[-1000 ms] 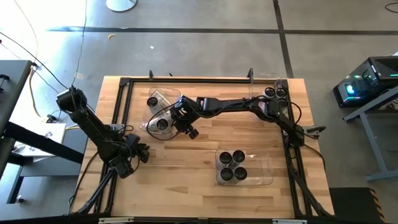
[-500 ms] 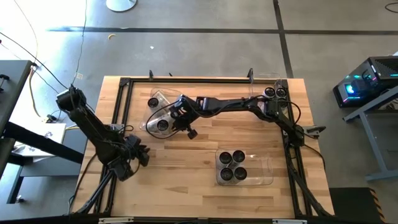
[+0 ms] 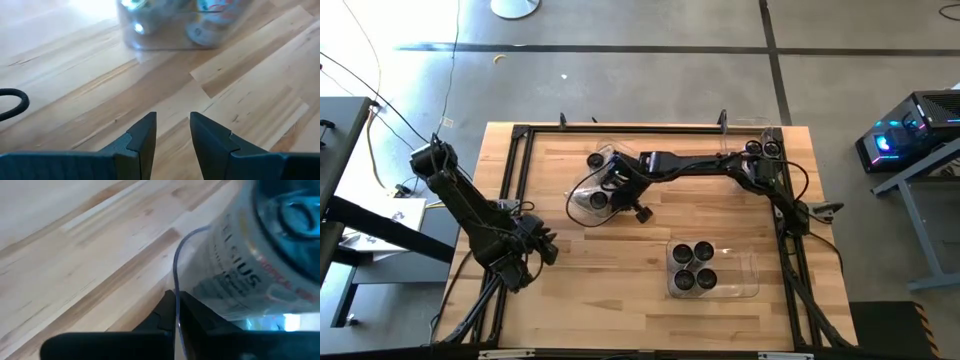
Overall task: Sort soda cans
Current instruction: Move the transparent bin to the top center of the table, then adjust the white/yellow soda cans
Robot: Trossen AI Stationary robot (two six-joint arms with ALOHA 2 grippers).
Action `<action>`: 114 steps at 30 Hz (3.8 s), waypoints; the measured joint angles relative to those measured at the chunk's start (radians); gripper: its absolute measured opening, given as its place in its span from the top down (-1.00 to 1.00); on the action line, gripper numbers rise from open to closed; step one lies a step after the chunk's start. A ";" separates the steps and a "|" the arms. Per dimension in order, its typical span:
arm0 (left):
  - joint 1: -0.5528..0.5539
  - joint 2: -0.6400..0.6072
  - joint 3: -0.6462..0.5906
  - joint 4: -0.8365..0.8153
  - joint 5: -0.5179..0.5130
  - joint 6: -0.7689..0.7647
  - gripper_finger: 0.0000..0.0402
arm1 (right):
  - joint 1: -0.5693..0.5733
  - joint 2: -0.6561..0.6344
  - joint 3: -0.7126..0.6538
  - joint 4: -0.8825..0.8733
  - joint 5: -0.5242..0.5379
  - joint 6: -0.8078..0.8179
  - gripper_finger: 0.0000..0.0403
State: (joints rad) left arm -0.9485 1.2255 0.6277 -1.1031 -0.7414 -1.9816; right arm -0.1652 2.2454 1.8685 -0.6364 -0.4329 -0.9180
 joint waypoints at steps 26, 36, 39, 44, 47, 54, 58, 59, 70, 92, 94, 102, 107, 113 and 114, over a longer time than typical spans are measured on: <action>0.026 0.000 0.000 -0.002 -0.039 -0.014 0.43 | 0.016 -0.051 0.071 -0.335 0.121 0.028 0.40; 0.124 0.000 -0.034 0.000 -0.113 -0.057 0.43 | -0.026 -0.064 0.193 -0.575 0.156 0.131 0.35; 0.169 0.000 -0.081 0.009 -0.121 -0.056 0.43 | -0.055 -0.097 0.178 -0.586 0.111 0.190 0.41; 0.230 -0.001 -0.163 0.069 -0.172 -0.048 0.43 | -0.096 -0.233 0.028 -0.521 0.081 0.269 0.64; 0.259 -0.002 -0.181 0.101 -0.188 -0.021 0.43 | -0.106 -0.361 -0.128 -0.380 0.080 0.326 0.82; 0.357 -0.017 -0.183 0.296 -0.198 0.282 0.58 | -0.095 -0.643 -0.621 0.198 0.085 0.560 0.94; 0.417 -0.053 -0.181 0.472 -0.158 0.537 0.72 | -0.059 -0.686 -0.789 0.477 0.108 0.671 0.93; 0.432 -0.067 -0.176 0.489 -0.138 0.587 0.76 | -0.046 -0.681 -0.809 0.526 0.134 0.688 0.93; 0.611 -0.267 -0.091 0.201 -0.050 0.653 0.99 | -0.005 -0.554 -0.732 0.561 0.293 0.734 1.00; 0.812 -0.294 -0.255 0.903 0.314 1.247 1.00 | -0.032 -0.508 -0.725 0.425 0.319 0.756 1.00; 0.784 -0.283 -0.255 0.912 0.326 1.225 1.00 | -0.033 -0.508 -0.725 0.419 0.320 0.755 1.00; 0.686 -0.261 -0.256 0.929 0.266 1.151 1.00 | -0.031 -0.508 -0.725 0.388 0.372 0.761 1.00; 0.682 -0.261 -0.256 0.926 0.154 1.169 1.00 | -0.024 -0.508 -0.725 0.414 0.353 0.771 1.00; 0.694 -0.221 -0.256 0.938 0.063 1.208 1.00 | -0.025 -0.475 -0.724 0.439 0.348 0.775 1.00; 0.694 -0.206 -0.256 0.939 0.069 1.208 1.00 | -0.025 -0.467 -0.725 0.435 0.356 0.781 1.00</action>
State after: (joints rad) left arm -0.2546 1.0197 0.3717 -0.1644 -0.6722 -0.7737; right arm -0.1906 1.7779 1.1439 -0.2012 -0.0768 -0.1375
